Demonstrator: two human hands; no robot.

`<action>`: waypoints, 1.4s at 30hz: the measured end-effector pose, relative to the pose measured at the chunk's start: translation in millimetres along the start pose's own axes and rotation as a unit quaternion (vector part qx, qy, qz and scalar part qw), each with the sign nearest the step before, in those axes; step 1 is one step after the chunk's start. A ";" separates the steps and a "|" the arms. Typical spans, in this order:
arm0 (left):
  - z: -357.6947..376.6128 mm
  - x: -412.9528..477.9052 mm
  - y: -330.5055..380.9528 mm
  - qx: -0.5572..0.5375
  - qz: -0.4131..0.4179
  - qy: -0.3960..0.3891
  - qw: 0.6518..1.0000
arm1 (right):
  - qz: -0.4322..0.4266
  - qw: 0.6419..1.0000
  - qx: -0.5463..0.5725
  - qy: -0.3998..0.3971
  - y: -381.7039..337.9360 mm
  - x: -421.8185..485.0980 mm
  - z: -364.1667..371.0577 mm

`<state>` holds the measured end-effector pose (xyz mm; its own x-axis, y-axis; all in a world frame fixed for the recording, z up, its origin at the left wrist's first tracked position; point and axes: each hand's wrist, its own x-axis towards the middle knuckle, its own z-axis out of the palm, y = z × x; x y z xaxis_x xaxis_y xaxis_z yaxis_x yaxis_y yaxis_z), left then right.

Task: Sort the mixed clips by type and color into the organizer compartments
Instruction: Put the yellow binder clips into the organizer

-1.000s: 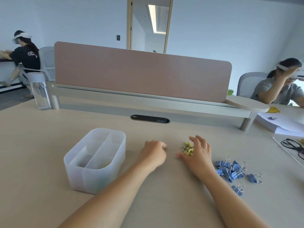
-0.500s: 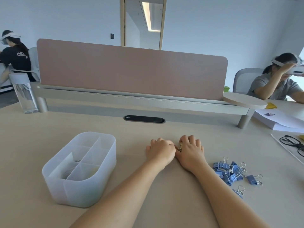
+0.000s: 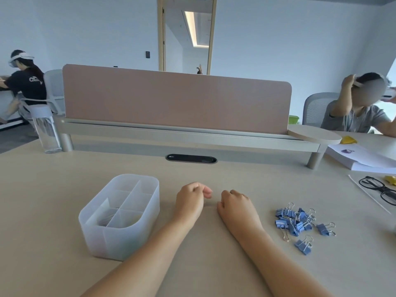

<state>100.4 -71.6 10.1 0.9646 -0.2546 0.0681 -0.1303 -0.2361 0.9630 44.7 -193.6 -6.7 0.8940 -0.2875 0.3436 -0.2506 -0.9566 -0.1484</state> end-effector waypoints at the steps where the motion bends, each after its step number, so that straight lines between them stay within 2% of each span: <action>1: -2.0 -1.0 -2.0 0.002 0.007 0.001 1.000 | 0.000 1.000 0.022 0.006 -1.8 -0.5 0.0; 3: -5.3 -9.7 -5.6 0.012 0.014 -0.012 1.000 | 0.043 0.991 0.121 0.028 0.0 -7.6 -6.5; 5: -6.1 -17.3 -7.8 0.028 0.024 -0.030 0.999 | 0.118 0.953 0.271 0.063 6.7 -12.3 -11.0; 7: -8.5 -24.1 -9.0 0.060 0.027 -0.057 0.996 | 0.182 0.908 0.369 0.082 14.0 -13.0 -16.4; 8: -8.7 -26.3 -9.8 0.084 0.030 -0.077 0.993 | 0.214 0.876 0.425 0.085 17.8 -12.4 -17.7; 9: -9.2 -29.8 -10.9 0.108 0.035 -0.095 0.989 | 0.246 0.826 0.499 0.084 19.8 -12.1 -19.2; 11: -9.2 -37.6 -11.6 0.150 0.063 -0.114 0.980 | 0.292 0.711 0.634 0.089 23.2 -11.5 -24.3; 12: -9.0 -41.6 -11.7 0.171 0.093 -0.112 0.974 | 0.303 0.674 0.668 0.094 24.3 -11.8 -27.8; 14: -8.2 -52.5 -10.6 0.204 0.175 -0.123 0.955 | 0.306 0.643 0.695 0.097 26.7 -11.4 -33.9; 16: -6.2 -67.4 -6.2 0.213 0.233 -0.187 0.930 | 0.299 0.632 0.710 0.087 30.9 -11.8 -39.3; 18: -3.7 -82.1 -0.8 0.196 0.255 -0.274 0.906 | 0.287 0.616 0.730 0.074 36.7 -13.3 -44.9; 20: -2.5 -92.6 2.7 0.180 0.245 -0.345 0.888 | 0.281 0.602 0.745 0.061 40.1 -17.0 -49.5; 23: -1.3 -100.9 3.4 0.184 0.229 -0.391 0.872 | 0.283 0.604 0.743 0.042 40.6 -26.4 -50.1; 27: 2.4 -110.6 9.7 0.192 0.231 -0.414 0.859 | 0.285 0.617 0.733 0.029 40.1 -34.6 -52.7; 31: 9.8 -116.3 10.1 0.205 0.269 -0.400 0.852 | 0.283 0.615 0.736 0.018 38.8 -40.2 -51.7; 37: 10.9 -114.5 8.0 0.191 0.253 -0.387 0.866 | 0.285 0.599 0.748 0.009 32.9 -45.0 -50.3; 40: 2.5 -107.8 12.7 0.190 0.195 -0.361 0.892 | 0.286 0.594 0.752 0.005 29.0 -42.1 -51.7; 42: -4.1 -100.8 17.5 0.201 0.183 -0.327 0.905 | 0.277 0.600 0.750 0.002 23.1 -39.0 -54.3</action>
<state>1.8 -46.3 21.2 0.5144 -0.8548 0.0684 -0.6139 -0.3113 0.7254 -16.1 -207.0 26.9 0.8263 -0.5448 -0.1429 0.1093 0.4040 -0.9082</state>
